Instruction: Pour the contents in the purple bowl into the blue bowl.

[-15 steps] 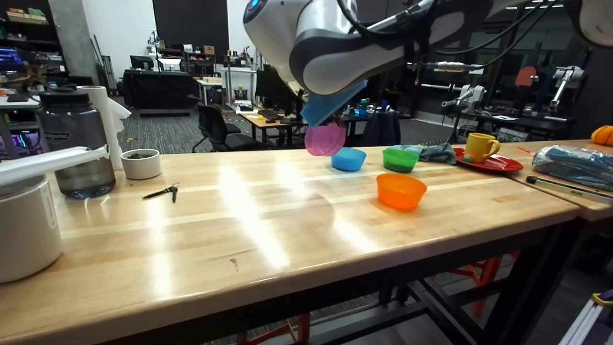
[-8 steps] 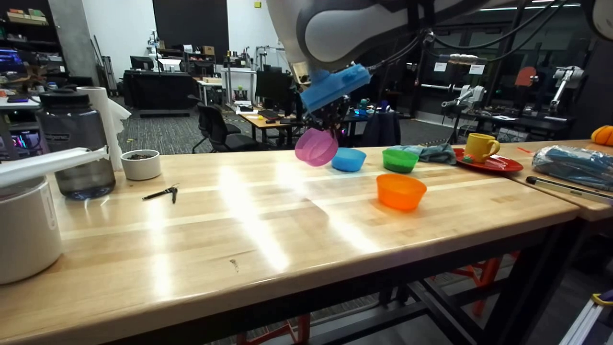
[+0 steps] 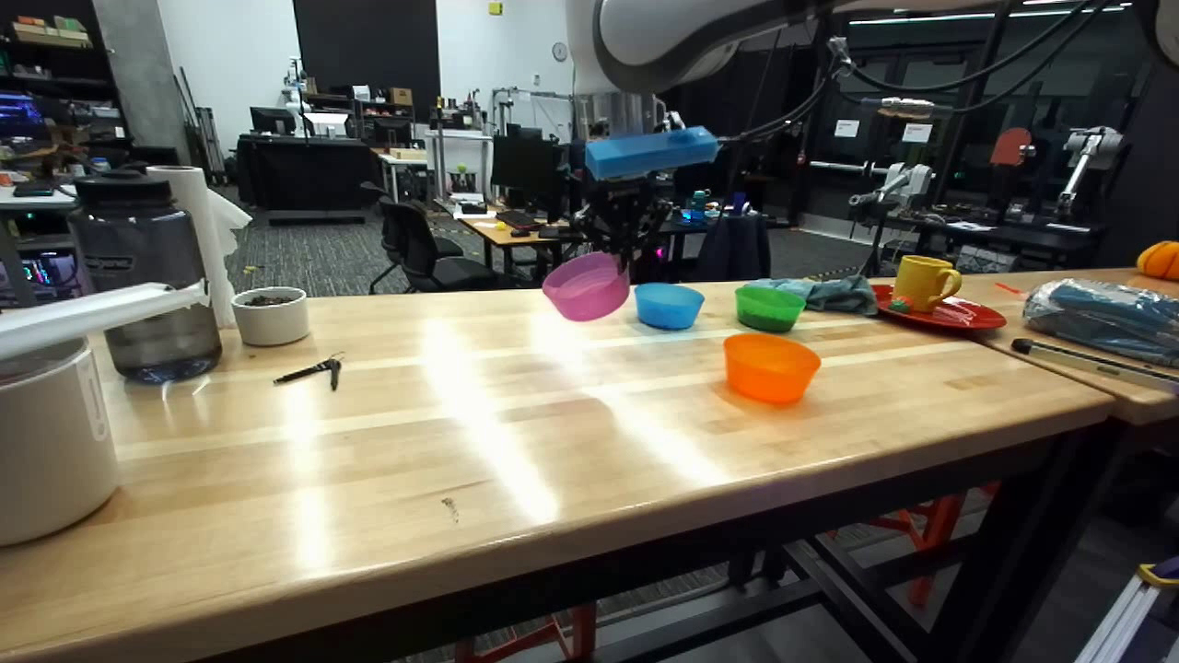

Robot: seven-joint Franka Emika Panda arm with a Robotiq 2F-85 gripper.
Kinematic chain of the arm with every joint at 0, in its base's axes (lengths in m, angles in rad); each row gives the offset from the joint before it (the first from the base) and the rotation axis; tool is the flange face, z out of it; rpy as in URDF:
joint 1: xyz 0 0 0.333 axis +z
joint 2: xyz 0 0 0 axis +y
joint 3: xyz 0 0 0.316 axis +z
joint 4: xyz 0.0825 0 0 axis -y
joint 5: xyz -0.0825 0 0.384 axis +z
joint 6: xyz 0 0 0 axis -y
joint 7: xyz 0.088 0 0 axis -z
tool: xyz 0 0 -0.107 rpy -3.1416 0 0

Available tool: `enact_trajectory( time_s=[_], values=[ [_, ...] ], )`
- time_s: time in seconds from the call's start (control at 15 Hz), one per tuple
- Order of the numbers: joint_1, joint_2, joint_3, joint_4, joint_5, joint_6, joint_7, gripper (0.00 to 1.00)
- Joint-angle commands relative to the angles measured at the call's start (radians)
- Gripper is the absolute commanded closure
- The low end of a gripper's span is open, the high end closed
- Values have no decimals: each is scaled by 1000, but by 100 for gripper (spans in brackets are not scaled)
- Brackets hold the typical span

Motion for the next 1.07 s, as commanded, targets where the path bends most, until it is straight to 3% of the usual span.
enact_trajectory(
  time_s=[0.0, 0.27, 1.0],
  values=[
    [-17, -32, -22, -46, 112, 67, -69, 99],
    [-29, -47, -36, -98, 196, 145, -136, 99],
    [-33, -81, -63, -273, 239, 331, -174, 99]
  ],
)
